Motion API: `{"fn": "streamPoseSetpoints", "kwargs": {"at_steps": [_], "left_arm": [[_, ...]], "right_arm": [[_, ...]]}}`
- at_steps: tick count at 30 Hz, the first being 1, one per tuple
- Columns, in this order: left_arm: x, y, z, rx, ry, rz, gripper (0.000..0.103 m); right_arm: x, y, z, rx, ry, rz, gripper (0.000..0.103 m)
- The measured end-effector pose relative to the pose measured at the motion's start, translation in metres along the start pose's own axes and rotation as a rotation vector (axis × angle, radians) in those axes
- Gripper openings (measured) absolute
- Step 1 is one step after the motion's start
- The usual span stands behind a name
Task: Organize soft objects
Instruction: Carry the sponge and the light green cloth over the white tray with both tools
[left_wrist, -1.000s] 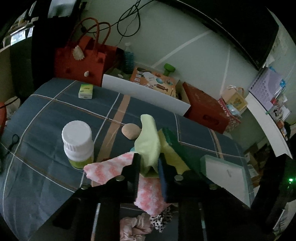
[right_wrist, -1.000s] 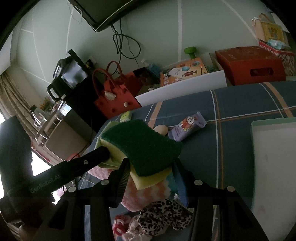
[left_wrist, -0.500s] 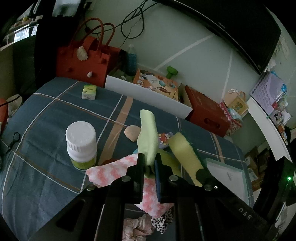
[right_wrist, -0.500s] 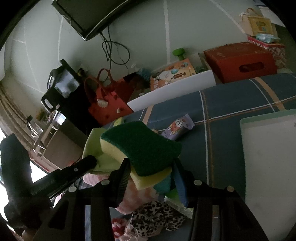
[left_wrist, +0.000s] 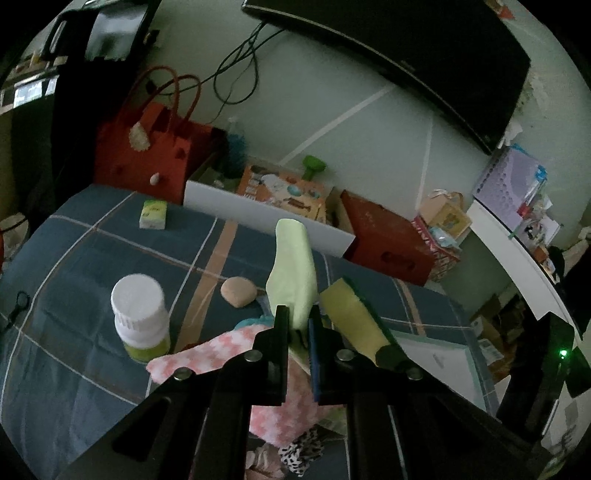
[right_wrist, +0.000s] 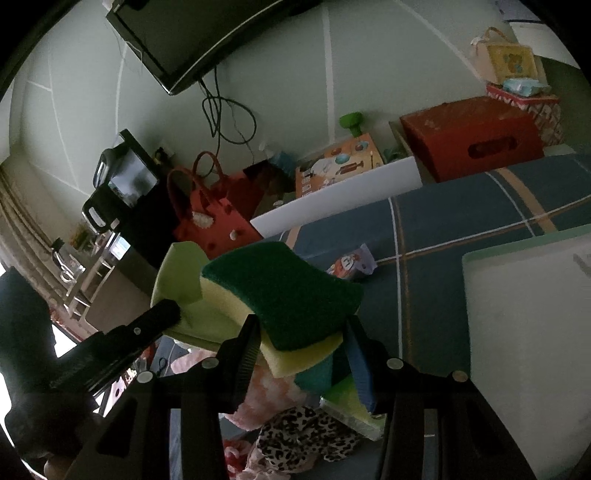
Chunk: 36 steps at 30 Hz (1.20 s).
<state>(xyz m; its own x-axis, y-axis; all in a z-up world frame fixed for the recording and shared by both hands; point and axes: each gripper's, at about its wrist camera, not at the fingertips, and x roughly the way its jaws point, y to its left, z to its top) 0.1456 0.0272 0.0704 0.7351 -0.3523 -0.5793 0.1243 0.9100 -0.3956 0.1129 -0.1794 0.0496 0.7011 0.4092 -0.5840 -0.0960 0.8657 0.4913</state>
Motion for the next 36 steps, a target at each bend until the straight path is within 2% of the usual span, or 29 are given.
{"fn": "streamPoseSetpoints", "kwargs": {"at_steps": [17, 27, 36], "left_arm": [[-0.015, -0.026, 0.008, 0.056, -0.107, -0.063, 0.009], [-0.011, -0.051, 0.005, 0.101, -0.113, -0.099, 0.009], [0.004, -0.099, -0.005, 0.174, -0.074, -0.175, 0.009]], "right_arm": [[-0.024, -0.02, 0.011, 0.019, -0.054, -0.088, 0.049], [-0.053, -0.064, 0.021, 0.085, -0.104, -0.228, 0.049], [-0.089, -0.122, 0.028, 0.185, -0.152, -0.39, 0.049]]}}
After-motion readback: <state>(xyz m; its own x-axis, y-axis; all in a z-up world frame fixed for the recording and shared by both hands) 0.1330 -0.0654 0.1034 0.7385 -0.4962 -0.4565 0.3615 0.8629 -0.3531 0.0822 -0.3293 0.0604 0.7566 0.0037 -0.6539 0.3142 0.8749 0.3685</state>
